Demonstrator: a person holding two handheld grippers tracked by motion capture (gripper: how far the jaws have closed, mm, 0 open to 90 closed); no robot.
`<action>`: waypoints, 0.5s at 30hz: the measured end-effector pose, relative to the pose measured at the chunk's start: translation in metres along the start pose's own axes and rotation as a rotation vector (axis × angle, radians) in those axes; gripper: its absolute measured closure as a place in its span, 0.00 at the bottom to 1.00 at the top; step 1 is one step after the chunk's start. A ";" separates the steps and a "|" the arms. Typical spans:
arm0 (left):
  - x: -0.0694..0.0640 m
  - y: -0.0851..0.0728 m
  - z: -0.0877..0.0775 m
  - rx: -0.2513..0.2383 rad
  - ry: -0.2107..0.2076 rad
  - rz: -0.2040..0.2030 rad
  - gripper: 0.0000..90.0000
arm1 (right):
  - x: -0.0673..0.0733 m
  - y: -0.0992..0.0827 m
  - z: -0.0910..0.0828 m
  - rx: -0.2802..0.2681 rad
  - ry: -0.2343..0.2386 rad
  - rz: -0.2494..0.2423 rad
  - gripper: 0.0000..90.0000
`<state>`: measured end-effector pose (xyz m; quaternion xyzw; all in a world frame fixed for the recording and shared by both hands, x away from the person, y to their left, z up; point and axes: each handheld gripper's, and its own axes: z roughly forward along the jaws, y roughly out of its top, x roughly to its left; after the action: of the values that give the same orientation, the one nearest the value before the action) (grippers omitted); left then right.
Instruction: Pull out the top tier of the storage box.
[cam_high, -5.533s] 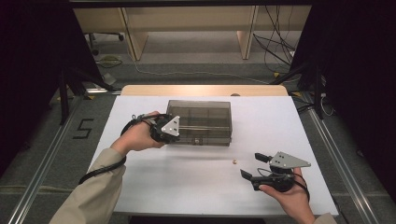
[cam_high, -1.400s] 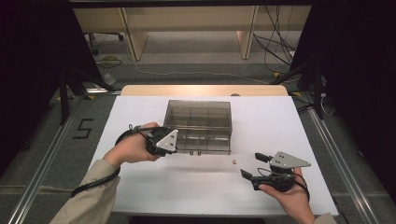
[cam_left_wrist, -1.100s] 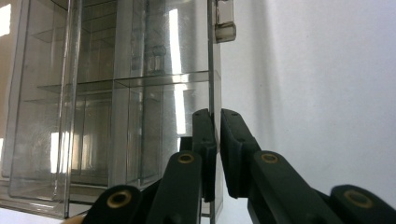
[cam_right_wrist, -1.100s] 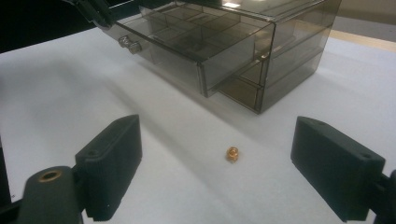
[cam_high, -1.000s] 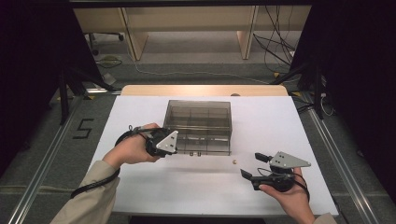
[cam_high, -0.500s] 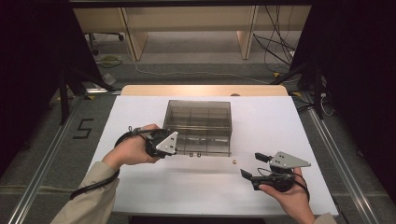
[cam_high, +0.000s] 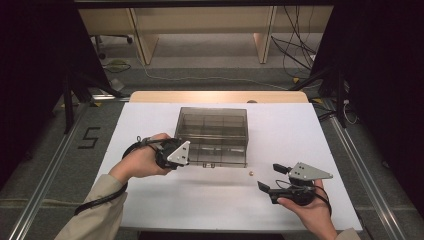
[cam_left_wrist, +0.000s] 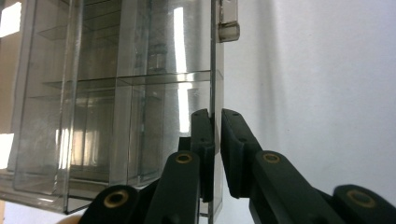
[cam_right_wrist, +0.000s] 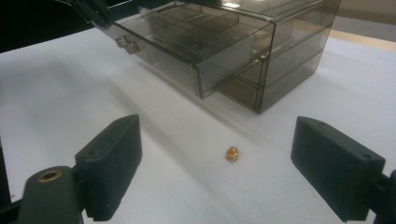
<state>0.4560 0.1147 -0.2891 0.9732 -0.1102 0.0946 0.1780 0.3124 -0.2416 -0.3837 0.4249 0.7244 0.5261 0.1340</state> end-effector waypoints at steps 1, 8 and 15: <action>0.000 0.000 -0.001 -0.014 0.003 -0.010 0.92 | 0.000 0.000 0.000 0.000 0.000 0.000 0.19; -0.002 0.001 -0.006 -0.050 0.059 -0.066 0.73 | 0.000 0.000 0.000 -0.001 0.000 0.000 0.19; -0.009 -0.004 -0.007 -0.124 0.095 -0.205 0.44 | 0.000 0.000 0.000 0.001 0.000 0.002 0.19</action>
<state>0.4473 0.1227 -0.2865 0.9610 -0.0071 0.1147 0.2517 0.3125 -0.2415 -0.3839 0.4257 0.7243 0.5257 0.1332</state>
